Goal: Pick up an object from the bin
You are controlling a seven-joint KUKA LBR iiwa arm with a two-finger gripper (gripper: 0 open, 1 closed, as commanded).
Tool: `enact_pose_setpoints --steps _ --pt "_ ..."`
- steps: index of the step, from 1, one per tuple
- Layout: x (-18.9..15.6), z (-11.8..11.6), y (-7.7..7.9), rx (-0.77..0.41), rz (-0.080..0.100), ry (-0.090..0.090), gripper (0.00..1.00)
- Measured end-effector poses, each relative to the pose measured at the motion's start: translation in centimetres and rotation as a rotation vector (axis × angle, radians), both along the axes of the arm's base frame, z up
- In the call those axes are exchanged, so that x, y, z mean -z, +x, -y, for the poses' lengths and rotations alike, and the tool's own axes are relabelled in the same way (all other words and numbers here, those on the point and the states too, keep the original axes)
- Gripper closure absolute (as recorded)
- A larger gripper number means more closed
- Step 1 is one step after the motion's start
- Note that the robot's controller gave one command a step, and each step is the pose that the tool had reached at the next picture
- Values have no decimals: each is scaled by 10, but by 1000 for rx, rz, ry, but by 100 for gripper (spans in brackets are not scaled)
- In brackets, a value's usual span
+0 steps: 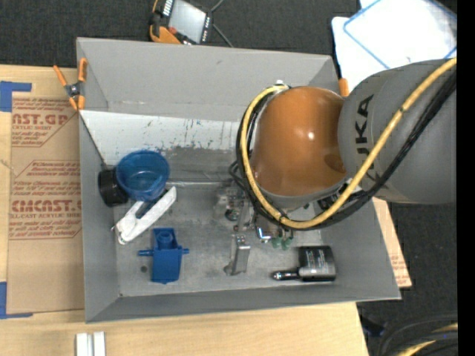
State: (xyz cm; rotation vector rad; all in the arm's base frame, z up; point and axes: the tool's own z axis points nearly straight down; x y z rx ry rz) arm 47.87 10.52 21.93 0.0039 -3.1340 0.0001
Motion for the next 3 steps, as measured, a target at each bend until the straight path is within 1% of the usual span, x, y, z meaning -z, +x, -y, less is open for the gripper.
enact_pose_setpoints --steps 1,2,3 --pt "-4 1 2 2 8 1 0" --pt "85 -40 40 -286 10 2 0" --pt "60 -91 35 -243 15 4 0"
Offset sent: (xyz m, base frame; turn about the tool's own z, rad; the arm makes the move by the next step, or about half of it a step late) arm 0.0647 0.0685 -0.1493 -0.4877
